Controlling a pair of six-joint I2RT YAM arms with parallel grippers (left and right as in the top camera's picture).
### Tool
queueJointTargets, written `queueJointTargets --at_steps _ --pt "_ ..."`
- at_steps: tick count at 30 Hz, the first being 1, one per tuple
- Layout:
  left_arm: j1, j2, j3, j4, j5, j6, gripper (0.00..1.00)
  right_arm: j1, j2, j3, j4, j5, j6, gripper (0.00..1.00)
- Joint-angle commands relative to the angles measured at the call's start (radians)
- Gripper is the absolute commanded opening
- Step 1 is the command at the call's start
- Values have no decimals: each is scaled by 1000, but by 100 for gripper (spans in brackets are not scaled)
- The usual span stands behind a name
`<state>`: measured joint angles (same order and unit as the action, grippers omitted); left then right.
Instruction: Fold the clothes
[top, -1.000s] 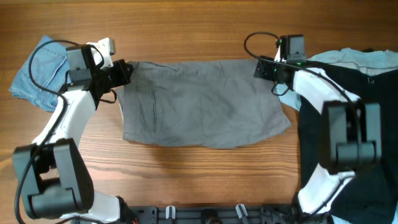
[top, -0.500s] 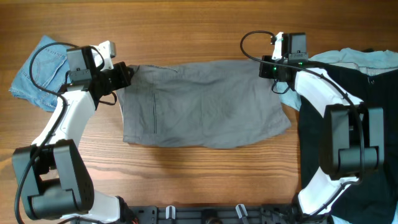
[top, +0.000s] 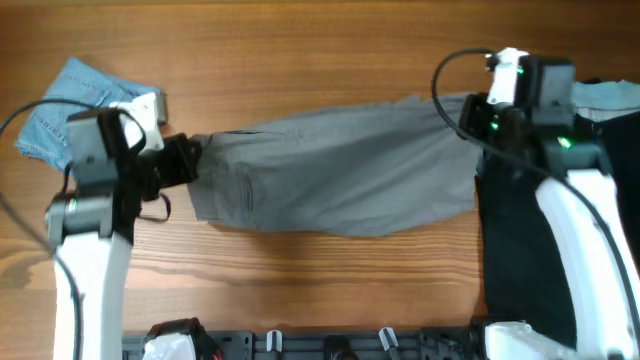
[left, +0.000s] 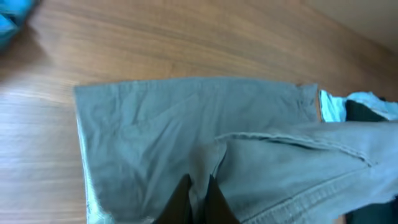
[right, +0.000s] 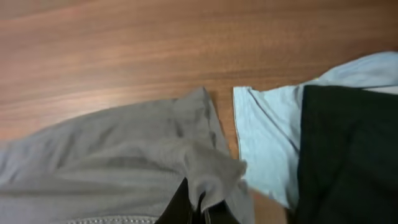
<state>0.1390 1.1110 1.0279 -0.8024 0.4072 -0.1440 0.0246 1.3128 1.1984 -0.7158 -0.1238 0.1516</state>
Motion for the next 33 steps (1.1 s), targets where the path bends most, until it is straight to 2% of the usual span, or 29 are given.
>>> queueJointTargets --at_steps 1,3,6,7,9,11,12,13,14,15,16,17,21,22,23,24,26,28,29,30,31,32,33 --pt "9 -156 6 -121 -161 8 4 -11 -141 5 -42 38 -14 4" --pt "9 -181 5 -164 -186 8 4 -11 -152 5 -46 29 -10 4" --pt "9 -98 -58 -91 -265 -6 4 -11 -37 4 16 -32 -10 4" --pt "9 -35 -90 -42 -311 -54 4 -11 19 4 51 -35 -9 4" --pt "9 96 -130 84 -342 -74 4 -11 126 4 136 -39 -10 5" --pt "9 299 -131 236 -380 -74 4 -11 287 4 325 -124 -19 6" --pt "10 385 -131 310 -437 -74 4 -11 357 4 407 -151 -18 10" --pt "10 455 -131 390 -481 -75 5 -11 404 4 452 -163 -18 33" --pt "10 497 -131 453 -487 -75 21 -11 442 4 481 -162 -18 73" --pt "10 539 -131 519 -483 -74 45 -11 467 4 483 -161 -20 100" --pt "9 566 -131 555 -483 -74 80 -14 476 4 450 -146 -20 99" --pt "10 569 -131 552 -484 -74 100 -14 474 4 412 -132 -21 100" --pt "10 527 -131 402 -475 -74 100 -15 447 6 133 -226 -18 100" --pt "10 525 -131 356 -459 -74 100 -14 447 5 34 -272 -18 96" --pt "10 535 -132 308 -336 -68 100 -15 449 3 -72 -251 -13 88" --pt "10 549 -132 305 -230 -29 100 -15 449 3 -123 -201 20 86" --pt "9 609 -132 338 -11 45 100 -15 449 -28 -135 -162 63 63" --pt "10 669 -132 342 -1 52 100 -15 449 -53 -126 -172 57 48" --pt "10 682 -132 347 24 90 100 -15 449 -65 -126 -172 57 35" --pt "10 688 -132 354 84 146 98 -15 449 -80 -122 -171 57 28" --pt "10 696 -132 361 122 192 91 -15 449 -98 -106 -171 60 29" --pt "9 711 -132 369 124 193 79 -15 449 -118 -87 -172 65 29" --pt "9 731 -132 371 124 193 63 -15 449 -133 -71 -172 85 28"
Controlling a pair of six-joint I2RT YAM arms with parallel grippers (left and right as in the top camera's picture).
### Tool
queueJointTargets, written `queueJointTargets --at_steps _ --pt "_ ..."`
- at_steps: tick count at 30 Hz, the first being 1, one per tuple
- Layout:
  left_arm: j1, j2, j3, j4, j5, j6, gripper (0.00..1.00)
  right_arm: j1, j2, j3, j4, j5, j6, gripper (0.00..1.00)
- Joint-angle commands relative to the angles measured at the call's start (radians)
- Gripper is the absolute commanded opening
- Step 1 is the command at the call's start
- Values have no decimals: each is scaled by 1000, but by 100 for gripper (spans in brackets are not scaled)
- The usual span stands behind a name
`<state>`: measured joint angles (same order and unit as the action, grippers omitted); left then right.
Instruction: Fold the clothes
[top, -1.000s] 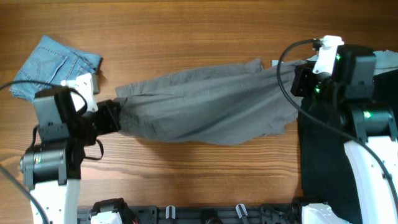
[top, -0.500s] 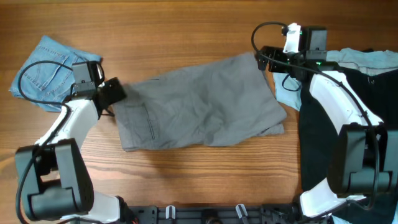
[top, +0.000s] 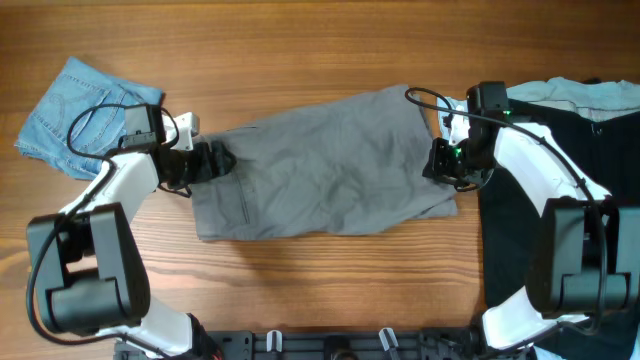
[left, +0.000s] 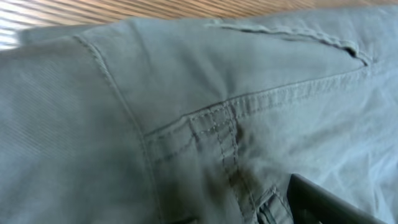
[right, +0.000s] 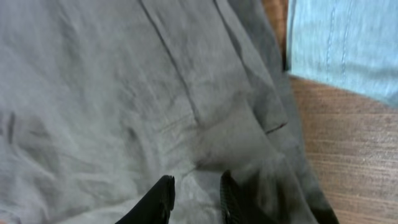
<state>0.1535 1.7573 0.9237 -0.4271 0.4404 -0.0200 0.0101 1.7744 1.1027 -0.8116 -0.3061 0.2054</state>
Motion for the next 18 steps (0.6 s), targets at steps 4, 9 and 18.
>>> queueJointTargets --at_steps 4,9,18 --pt "-4 95 -24 -51 93 60 4 0 -17 -47 43 11 29 25" --pt "61 -50 275 -435 8 -29 4 0 -133 35 -85 -19 -41 24" --pt "-108 -114 666 -695 11 -101 4 0 -240 45 -122 -77 -47 25"
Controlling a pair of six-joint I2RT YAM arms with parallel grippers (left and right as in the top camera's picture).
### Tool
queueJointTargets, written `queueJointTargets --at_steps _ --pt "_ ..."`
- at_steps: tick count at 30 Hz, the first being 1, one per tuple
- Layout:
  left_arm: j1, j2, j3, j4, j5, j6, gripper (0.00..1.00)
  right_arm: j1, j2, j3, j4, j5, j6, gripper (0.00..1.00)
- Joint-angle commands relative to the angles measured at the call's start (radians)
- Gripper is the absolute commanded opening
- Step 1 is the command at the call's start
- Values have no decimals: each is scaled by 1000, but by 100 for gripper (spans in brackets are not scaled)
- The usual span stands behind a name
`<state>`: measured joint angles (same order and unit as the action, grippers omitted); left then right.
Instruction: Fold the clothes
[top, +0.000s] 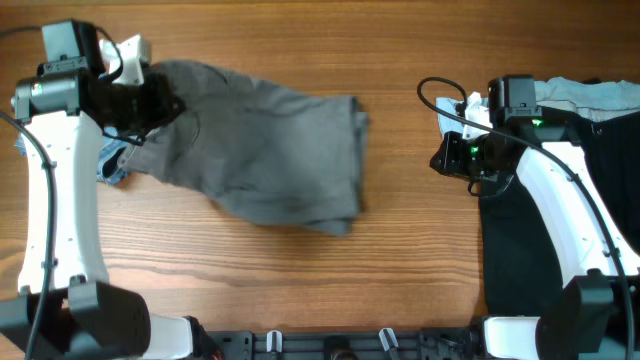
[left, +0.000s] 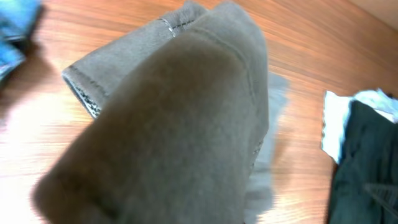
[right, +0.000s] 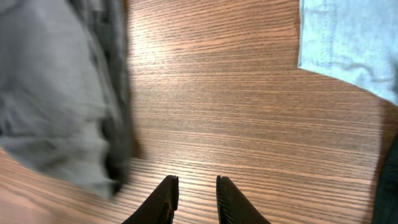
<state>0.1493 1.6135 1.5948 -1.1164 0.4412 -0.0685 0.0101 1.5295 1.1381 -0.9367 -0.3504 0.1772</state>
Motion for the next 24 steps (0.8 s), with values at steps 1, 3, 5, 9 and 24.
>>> queueJointTargets --at_steps 1,3,5,9,24 --pt "-150 45 -5 0 7 -53 4 0 5 9 6 -32 -19 25" --pt "-257 94 -5 39 -34 -125 4 0 5 9 8 -32 -19 25" --pt "-334 136 -5 82 -51 -192 4 0 5 9 7 -32 -19 25" --pt "-487 228 -5 171 -54 -335 12 0 5 9 9 -32 -18 25" --pt "-353 156 104 -56 -305 -190 55 157 7 4 160 -422 -175 25"
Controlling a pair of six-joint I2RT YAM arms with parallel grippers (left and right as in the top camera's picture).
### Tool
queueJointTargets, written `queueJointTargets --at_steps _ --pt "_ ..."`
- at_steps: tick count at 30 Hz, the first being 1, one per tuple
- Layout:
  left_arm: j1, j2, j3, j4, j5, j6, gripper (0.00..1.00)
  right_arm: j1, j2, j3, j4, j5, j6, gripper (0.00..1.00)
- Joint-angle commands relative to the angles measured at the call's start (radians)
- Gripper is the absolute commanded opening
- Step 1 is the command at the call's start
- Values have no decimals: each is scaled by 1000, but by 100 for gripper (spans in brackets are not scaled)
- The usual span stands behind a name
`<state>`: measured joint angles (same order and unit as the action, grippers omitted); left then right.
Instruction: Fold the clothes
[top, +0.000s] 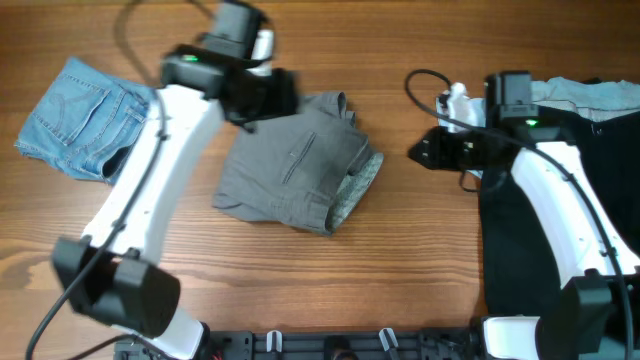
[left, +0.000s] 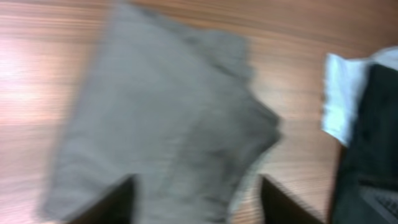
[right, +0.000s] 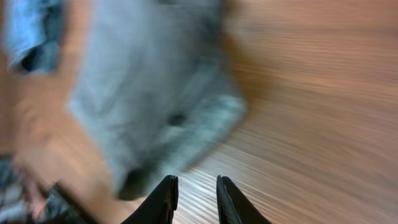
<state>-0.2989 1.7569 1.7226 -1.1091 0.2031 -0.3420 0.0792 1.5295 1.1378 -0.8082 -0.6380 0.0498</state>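
The grey trousers (top: 295, 165) lie folded in a compact bundle left of the table's middle, blurred in the left wrist view (left: 168, 118) and the right wrist view (right: 155, 93). My left gripper (top: 278, 95) hangs over the bundle's far edge, and in its own view (left: 196, 205) its fingers stand wide apart and hold nothing. My right gripper (top: 420, 150) is off to the right of the bundle over bare wood. Its fingers (right: 166, 198) are slightly apart with nothing between them.
Folded blue denim (top: 75, 115) lies at the far left. A black garment (top: 540, 250) covers the right side, with a pale blue garment (top: 590, 92) at the back right. Bare wood (top: 430, 250) separates the grey bundle from the black garment.
My left gripper was shut on the grey trousers, lifted at the far left over the denim. Now it is open further right, and the trousers lie as a smaller bundle. My right gripper shifted slightly left.
Both grippers held the grey trousers stretched between them by the ends. Then the trousers lay flat with a gripper at each end. Then the right gripper was free and the left held the gathered trousers at the far left. Now they lie folded, released.
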Motion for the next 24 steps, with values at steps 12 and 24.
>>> queueJointTargets --at_steps 12,24 --pt "277 97 -344 -215 383 295 85 375 401 -2 233 -11 380 19" --pt "250 -157 -613 -152 295 -15 88 375 413 -1 251 -13 406 20"
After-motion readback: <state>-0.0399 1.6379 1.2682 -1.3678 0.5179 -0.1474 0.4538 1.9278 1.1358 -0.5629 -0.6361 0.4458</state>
